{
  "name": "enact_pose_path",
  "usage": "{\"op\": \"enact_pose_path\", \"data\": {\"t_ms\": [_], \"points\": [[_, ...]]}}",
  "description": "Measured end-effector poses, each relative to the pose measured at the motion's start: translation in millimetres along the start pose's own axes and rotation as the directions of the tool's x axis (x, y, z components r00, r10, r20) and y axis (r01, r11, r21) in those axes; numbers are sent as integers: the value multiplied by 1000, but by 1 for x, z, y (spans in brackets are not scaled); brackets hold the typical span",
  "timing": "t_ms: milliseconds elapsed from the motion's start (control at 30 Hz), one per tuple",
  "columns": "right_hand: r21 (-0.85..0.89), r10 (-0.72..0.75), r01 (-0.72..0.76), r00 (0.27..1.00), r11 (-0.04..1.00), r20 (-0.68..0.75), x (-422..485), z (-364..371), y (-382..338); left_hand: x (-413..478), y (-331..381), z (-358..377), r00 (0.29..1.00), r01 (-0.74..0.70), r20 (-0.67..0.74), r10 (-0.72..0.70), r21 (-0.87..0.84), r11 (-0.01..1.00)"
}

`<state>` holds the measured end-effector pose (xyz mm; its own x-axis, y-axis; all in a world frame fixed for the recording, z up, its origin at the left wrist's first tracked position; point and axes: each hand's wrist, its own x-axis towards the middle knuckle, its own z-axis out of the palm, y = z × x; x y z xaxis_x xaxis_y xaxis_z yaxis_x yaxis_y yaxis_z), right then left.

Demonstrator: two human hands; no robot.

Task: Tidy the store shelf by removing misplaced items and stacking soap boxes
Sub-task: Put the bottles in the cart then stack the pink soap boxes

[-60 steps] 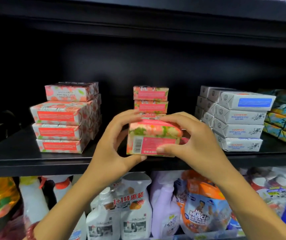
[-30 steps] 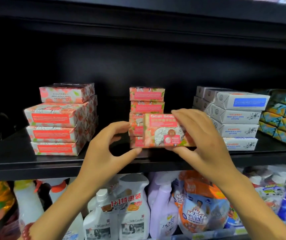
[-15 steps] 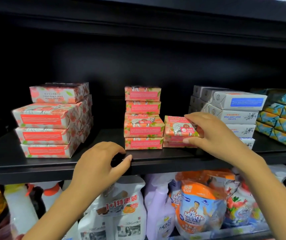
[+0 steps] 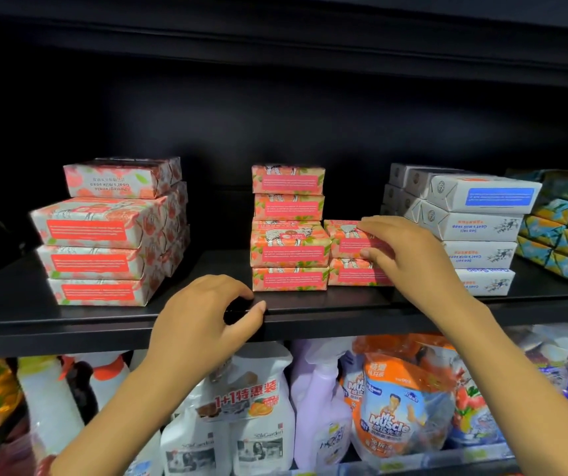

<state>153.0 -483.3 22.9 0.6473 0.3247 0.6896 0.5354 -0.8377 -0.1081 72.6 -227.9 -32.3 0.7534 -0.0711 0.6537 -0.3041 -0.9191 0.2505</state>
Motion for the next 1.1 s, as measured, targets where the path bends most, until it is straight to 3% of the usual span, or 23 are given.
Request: {"op": "enact_pose_path", "data": {"t_ms": [133, 200, 267, 333, 533, 633, 700, 800, 933, 1033, 1100], "points": [[167, -151, 180, 973, 969, -173, 0, -3, -32, 0, -1, 0, 1000, 8, 5, -8, -3, 1000], [186, -214, 221, 975, 957, -56, 2, 1, -51, 0, -1, 0, 1000, 7, 5, -7, -4, 1000], [95, -205, 194, 973, 976, 111, 5, 10, -62, 0, -1, 0, 1000, 9, 8, -9, -15, 1000], [23, -186, 184, 972, 983, 146, 6, 21, -64, 0, -1, -1, 1000, 9, 9, -9, -24, 1000], [9, -225, 227, 971, 974, -80, -5, 38, -65, -1, 0, -2, 1000, 15, 6, -15, -22, 1000], [76, -307, 321, 939, 944, -154, -9, 38, -62, 1, 2, -9, 995, 100, -5, -105, -230, 968], [52, -366, 386, 904, 921, -221, -14, 38, -60, 7, 1, -13, 980, 179, -1, -201, -447, 877], [-43, -460, 482, 801, 875, -382, -22, 39, -65, 18, 5, -25, 933, 311, 111, -341, -723, 616], [-98, -527, 562, 682, 821, -506, -21, 38, -78, 24, 16, -35, 927, 366, 294, -231, -841, 398], [-72, -528, 564, 710, 823, -466, -18, 33, -80, 25, 15, -31, 935, 323, 271, -229, -918, 232], [35, -493, 545, 783, 838, -380, -18, 27, -78, 24, 12, -28, 950, 241, 170, -261, -932, 269]]}}
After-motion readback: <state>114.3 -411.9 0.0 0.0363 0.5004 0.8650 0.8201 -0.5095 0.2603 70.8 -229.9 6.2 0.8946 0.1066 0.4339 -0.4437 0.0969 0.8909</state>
